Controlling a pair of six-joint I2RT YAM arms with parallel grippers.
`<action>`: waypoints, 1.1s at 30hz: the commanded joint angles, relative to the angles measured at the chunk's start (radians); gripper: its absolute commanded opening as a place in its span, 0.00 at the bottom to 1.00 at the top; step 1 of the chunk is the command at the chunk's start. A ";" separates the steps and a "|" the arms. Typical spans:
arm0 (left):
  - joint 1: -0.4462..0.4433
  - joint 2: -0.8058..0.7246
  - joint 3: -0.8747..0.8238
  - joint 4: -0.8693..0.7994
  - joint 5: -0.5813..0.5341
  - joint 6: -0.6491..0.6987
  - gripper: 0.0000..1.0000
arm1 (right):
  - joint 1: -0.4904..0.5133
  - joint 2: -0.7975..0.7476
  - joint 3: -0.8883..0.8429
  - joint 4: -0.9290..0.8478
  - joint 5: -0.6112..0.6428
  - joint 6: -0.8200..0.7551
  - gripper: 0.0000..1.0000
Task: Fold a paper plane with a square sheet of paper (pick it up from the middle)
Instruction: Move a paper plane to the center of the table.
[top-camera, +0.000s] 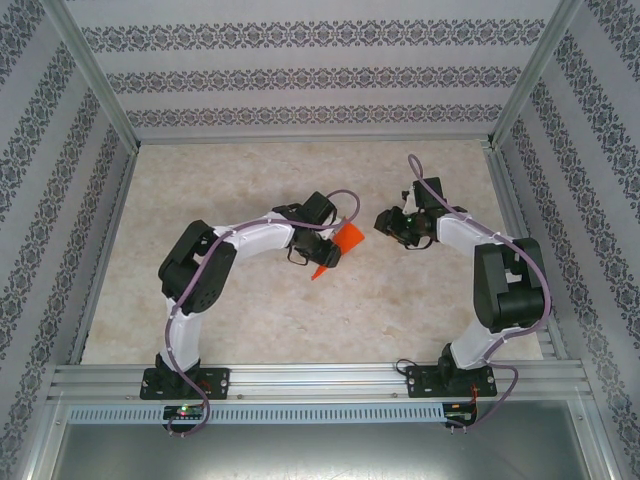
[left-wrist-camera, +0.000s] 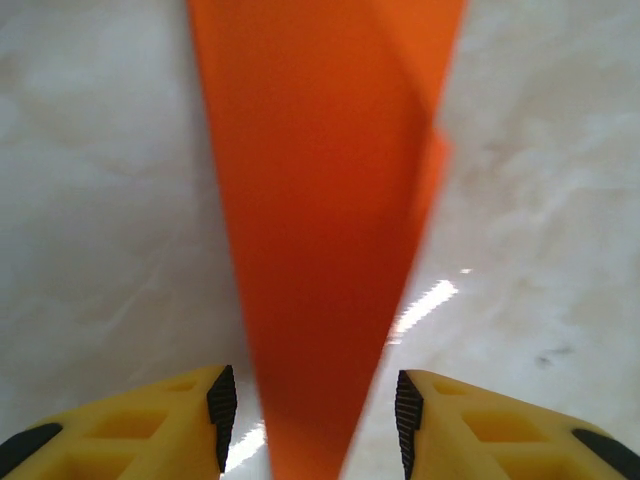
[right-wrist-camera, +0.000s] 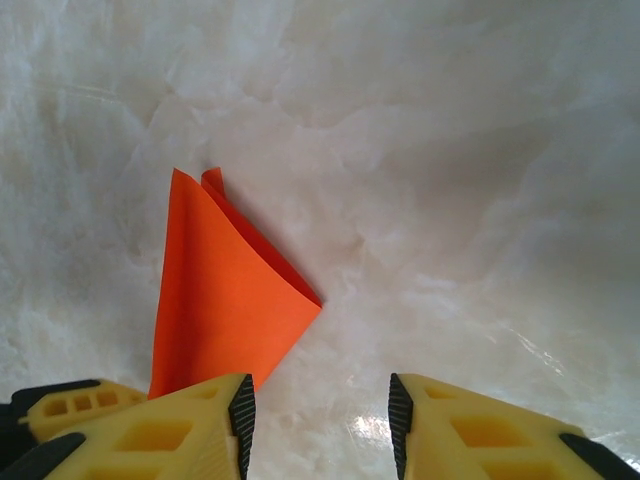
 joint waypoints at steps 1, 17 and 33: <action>0.003 0.003 0.028 -0.062 -0.078 0.007 0.47 | 0.000 -0.032 -0.018 0.017 -0.008 -0.022 0.42; 0.064 -0.032 -0.022 -0.008 0.072 -0.016 0.17 | 0.067 0.021 -0.073 0.203 -0.178 0.113 0.43; 0.169 -0.067 -0.135 0.130 0.354 -0.064 0.11 | 0.236 0.130 -0.079 0.346 -0.178 0.274 0.48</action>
